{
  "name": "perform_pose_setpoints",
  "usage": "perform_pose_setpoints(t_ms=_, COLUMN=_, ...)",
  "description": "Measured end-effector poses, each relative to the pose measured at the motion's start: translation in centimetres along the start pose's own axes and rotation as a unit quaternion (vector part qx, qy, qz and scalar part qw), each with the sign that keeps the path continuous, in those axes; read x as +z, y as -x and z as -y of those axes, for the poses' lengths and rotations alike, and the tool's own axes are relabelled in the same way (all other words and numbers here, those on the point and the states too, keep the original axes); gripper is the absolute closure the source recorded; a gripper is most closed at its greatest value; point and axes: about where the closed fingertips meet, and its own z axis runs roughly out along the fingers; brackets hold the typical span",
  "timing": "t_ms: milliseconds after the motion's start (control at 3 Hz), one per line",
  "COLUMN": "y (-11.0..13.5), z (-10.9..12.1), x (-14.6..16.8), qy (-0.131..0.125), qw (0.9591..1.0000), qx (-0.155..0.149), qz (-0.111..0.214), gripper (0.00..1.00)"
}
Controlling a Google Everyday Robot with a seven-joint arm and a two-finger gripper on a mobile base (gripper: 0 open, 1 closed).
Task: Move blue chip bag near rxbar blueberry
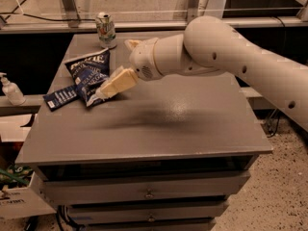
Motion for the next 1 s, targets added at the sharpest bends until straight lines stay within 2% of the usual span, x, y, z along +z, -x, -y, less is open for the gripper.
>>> perform_pose_setpoints(t_ms=333, y=-1.4, z=1.5, x=-4.3, qy=-0.025, qw=0.9996, qx=-0.013, qz=-0.008, gripper=0.0)
perform_pose_setpoints(t_ms=667, y=-3.8, z=1.9, x=-8.4, qy=-0.064, qw=0.9979, qx=-0.001, qz=0.014, gripper=0.0)
perform_pose_setpoints(t_ms=1000, y=-5.1, z=2.8, x=-12.5, qy=-0.101, qw=0.9947, qx=0.009, qz=0.014, gripper=0.0)
